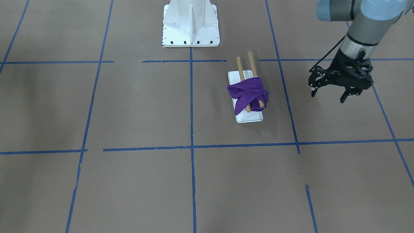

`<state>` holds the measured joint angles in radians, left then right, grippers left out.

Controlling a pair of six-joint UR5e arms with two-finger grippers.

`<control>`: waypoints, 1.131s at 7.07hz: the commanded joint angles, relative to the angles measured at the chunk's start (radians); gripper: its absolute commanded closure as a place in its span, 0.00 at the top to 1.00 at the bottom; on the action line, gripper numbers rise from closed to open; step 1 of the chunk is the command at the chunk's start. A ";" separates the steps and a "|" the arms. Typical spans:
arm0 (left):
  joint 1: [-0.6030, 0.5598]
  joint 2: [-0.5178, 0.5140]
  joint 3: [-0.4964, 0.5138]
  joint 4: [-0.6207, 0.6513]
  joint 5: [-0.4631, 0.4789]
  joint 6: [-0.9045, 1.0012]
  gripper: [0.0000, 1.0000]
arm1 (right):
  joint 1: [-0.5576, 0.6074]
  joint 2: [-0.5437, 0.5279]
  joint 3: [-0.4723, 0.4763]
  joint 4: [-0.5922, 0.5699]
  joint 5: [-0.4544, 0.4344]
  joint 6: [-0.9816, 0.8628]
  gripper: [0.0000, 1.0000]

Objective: Hang towel on rack

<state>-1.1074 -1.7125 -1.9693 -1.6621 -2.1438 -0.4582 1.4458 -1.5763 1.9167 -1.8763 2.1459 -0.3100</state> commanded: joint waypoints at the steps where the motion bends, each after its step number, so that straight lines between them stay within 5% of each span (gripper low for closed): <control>1: -0.188 0.057 0.055 0.096 -0.175 0.051 1.00 | 0.059 -0.037 -0.065 0.000 0.144 0.090 1.00; 4: -0.412 0.139 0.171 0.169 -0.174 0.584 1.00 | 0.102 -0.062 -0.074 0.000 0.183 0.103 1.00; 8: -0.471 0.183 0.181 0.303 -0.156 0.704 1.00 | 0.146 -0.128 -0.068 0.160 0.190 0.207 1.00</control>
<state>-1.5730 -1.5265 -1.7935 -1.3960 -2.3126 0.2305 1.5894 -1.6933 1.8458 -1.7552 2.3347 -0.1542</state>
